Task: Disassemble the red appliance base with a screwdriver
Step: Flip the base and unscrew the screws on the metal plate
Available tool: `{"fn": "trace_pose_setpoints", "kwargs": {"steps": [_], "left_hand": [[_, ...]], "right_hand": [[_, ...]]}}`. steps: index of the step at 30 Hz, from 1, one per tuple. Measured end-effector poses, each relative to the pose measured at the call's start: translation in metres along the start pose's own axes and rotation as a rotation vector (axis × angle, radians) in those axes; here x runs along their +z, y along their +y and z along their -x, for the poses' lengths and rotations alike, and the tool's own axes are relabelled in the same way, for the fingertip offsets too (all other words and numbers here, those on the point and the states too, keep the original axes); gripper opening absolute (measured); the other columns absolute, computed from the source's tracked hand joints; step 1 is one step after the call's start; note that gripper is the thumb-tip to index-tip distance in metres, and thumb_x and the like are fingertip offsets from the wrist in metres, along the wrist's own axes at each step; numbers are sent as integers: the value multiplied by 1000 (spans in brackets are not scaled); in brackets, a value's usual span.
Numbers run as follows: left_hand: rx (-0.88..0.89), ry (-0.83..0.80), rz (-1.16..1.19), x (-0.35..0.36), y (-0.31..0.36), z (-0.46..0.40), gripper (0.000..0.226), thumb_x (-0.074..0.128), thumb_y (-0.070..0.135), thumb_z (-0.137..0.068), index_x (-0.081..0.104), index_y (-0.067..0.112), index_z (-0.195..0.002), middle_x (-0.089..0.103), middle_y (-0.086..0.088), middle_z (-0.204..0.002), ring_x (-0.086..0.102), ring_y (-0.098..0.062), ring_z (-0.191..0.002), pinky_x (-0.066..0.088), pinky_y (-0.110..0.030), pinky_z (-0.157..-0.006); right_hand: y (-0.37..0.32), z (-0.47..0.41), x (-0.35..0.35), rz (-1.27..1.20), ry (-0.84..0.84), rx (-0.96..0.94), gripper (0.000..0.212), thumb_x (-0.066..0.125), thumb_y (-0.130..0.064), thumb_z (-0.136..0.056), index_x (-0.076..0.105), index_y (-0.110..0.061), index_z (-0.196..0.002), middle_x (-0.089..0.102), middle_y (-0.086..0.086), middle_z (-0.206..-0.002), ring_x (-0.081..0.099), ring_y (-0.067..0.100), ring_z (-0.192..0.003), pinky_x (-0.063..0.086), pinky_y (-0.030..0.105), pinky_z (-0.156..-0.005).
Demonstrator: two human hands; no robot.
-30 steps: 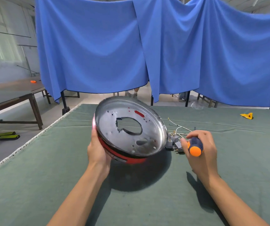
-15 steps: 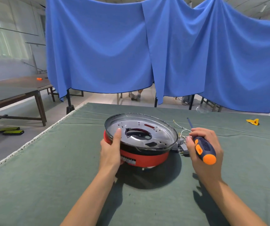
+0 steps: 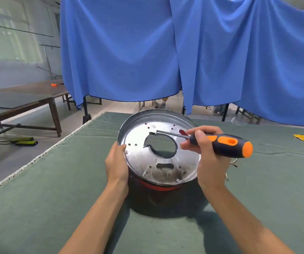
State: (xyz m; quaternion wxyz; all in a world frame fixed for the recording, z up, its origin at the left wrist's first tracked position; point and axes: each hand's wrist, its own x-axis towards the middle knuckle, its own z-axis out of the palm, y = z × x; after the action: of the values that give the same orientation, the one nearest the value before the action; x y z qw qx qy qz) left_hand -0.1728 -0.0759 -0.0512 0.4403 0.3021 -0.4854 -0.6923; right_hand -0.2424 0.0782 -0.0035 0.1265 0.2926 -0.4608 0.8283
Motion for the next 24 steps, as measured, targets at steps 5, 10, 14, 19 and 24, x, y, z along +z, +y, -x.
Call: {"fn": "trace_pose_setpoints", "kwargs": {"steps": [5, 10, 14, 19, 24], "left_hand": [[-206, -135, -86, 0, 2, -2, 20, 50, 36, -85, 66, 25, -85, 66, -1, -76, 58, -20, -66, 49, -35, -66], [-164, -142, -24, 3, -3, -4, 17, 56, 37, -88, 66, 23, -87, 59, 1, -67, 51, -14, -55, 43, -26, -52], [-157, -155, -17, 2, -6, -5, 11, 57, 28, -86, 64, 20, -89, 60, -3, -69, 53, -14, -53, 44, -27, -51], [-158, -163, -4, 5, -5, -2, 23, 55, 26, -85, 60, 18, -65, 52, 5, -47, 45, -9, -35, 39, -17, -37], [-172, -187, -91, 6, -10, -1, 28, 59, 33, -83, 53, 18, -60, 43, 4, -45, 39, -9, -35, 32, -14, -35]], "right_hand": [[-6, -21, 10, -128, 73, 97, 20, 55, -16, -79, 53, -1, -66, 63, 9, -56, 50, 27, -32, 42, 23, -38], [-13, -25, 10, -54, -4, 69, 37, 55, -15, -81, 53, -19, -44, 58, 5, -45, 35, 22, -24, 30, 16, -34], [-21, -29, 9, 46, -43, 33, 34, 59, -17, -82, 55, -8, -50, 57, 4, -45, 41, 23, -26, 31, 17, -34], [-25, -25, 13, 75, -64, 43, 33, 60, -19, -81, 56, -18, -48, 62, 7, -51, 46, 22, -29, 33, 17, -34], [-27, -20, 17, 101, -47, 31, 33, 57, -19, -81, 57, -21, -48, 61, 1, -50, 47, 19, -29, 34, 16, -36]]}}
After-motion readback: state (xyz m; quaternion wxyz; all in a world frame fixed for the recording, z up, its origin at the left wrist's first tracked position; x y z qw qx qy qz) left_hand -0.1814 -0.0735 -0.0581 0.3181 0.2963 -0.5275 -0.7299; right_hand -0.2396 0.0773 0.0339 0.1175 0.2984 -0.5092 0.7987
